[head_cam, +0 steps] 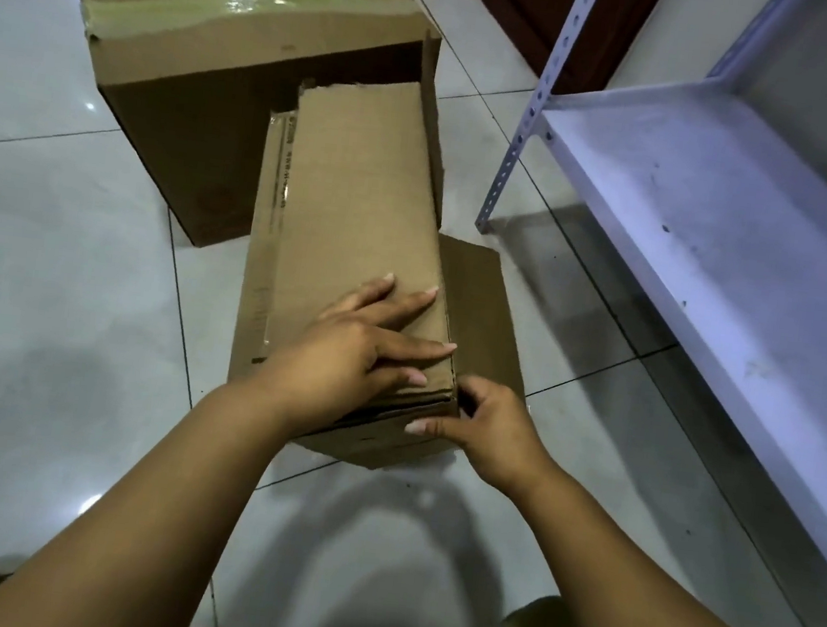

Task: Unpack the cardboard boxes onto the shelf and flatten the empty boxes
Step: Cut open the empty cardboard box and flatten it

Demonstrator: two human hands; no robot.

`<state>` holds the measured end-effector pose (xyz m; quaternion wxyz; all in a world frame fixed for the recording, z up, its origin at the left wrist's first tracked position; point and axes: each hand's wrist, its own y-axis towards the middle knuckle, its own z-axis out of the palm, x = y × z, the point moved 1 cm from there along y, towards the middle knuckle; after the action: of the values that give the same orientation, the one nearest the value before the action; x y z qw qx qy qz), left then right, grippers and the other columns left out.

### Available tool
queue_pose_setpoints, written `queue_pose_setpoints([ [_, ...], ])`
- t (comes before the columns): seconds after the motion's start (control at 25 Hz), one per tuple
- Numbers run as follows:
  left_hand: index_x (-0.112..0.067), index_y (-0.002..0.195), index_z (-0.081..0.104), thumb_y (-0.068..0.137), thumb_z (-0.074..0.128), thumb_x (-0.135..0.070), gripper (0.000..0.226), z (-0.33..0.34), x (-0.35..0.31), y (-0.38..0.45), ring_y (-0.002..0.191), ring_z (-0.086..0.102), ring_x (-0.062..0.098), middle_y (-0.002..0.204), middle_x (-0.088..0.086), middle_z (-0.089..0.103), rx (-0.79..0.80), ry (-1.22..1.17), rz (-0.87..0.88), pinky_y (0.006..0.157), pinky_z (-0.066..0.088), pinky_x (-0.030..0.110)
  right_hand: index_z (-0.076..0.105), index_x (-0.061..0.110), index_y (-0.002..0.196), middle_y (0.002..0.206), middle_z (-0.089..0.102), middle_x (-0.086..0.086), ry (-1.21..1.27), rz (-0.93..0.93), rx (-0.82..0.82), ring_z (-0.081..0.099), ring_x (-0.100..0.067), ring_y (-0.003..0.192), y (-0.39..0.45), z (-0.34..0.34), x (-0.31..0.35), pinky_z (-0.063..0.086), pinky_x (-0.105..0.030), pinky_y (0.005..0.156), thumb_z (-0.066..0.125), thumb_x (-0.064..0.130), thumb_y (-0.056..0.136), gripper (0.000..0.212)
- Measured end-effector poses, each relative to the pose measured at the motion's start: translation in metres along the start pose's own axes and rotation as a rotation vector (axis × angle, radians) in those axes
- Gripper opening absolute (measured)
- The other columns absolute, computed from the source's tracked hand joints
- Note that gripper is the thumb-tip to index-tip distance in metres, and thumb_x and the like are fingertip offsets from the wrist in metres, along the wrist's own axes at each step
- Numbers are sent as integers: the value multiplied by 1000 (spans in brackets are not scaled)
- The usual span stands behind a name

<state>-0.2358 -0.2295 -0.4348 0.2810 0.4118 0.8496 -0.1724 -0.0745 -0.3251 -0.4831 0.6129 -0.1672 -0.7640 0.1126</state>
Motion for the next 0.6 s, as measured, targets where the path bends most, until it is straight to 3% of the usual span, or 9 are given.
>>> queue_pose_setpoints([
  [0.12, -44, 128, 47, 89, 58, -37, 41, 5, 4, 1, 145, 8, 10, 153, -18, 22, -11, 13, -22, 119, 8, 32, 69, 21, 90, 89, 74, 5, 23, 35, -35, 69, -10, 89, -1, -4, -14, 55, -31, 84, 84, 7, 66, 32],
  [0.28, -31, 135, 51, 88, 60, -40, 49, 10, 16, 2, 146, 12, 16, 153, -9, 32, -141, 60, -161, 119, 15, 45, 64, 26, 96, 94, 69, 13, -75, 66, -256, 66, -12, 98, -6, -25, -23, 52, -22, 84, 82, 12, 71, 34],
  [0.36, -30, 137, 50, 88, 60, -44, 52, 17, 16, 4, 147, 9, 17, 155, -9, 28, -162, 65, -207, 118, 15, 50, 55, 22, 120, 115, 62, 8, -247, 80, -342, 58, -12, 110, -12, -34, -17, 49, -27, 95, 84, 15, 70, 58],
  [0.44, -28, 137, 50, 88, 60, -43, 52, 26, 14, 6, 147, 5, 18, 157, -6, 23, -177, 32, -221, 118, 14, 52, 26, 28, 148, 147, 34, 3, -441, 70, -311, 38, -12, 132, -19, -37, -6, 38, -34, 110, 83, 16, 73, 95],
  [0.48, -27, 137, 50, 88, 60, -42, 52, 30, 12, 7, 148, 4, 19, 157, -4, 22, -191, 14, -218, 117, 13, 53, 12, 35, 151, 154, 16, 9, -534, 42, -249, 25, -13, 140, -22, -36, 2, 33, -35, 113, 80, 16, 77, 103],
  [0.52, -25, 137, 50, 88, 60, -41, 52, 32, 11, 8, 148, 3, 20, 158, -3, 21, -200, -5, -221, 118, 11, 53, 3, 40, 151, 155, 1, 16, -627, 4, -174, 12, -14, 144, -23, -35, 10, 30, -36, 115, 76, 16, 81, 104],
  [0.6, -24, 140, 46, 90, 58, -41, 54, 33, 8, 8, 148, -1, 17, 158, -4, 18, -198, -35, -237, 119, 7, 50, 3, 43, 151, 156, -14, 20, -769, -35, -37, -9, -13, 146, -25, -33, 25, 20, -40, 119, 65, 16, 87, 93],
])
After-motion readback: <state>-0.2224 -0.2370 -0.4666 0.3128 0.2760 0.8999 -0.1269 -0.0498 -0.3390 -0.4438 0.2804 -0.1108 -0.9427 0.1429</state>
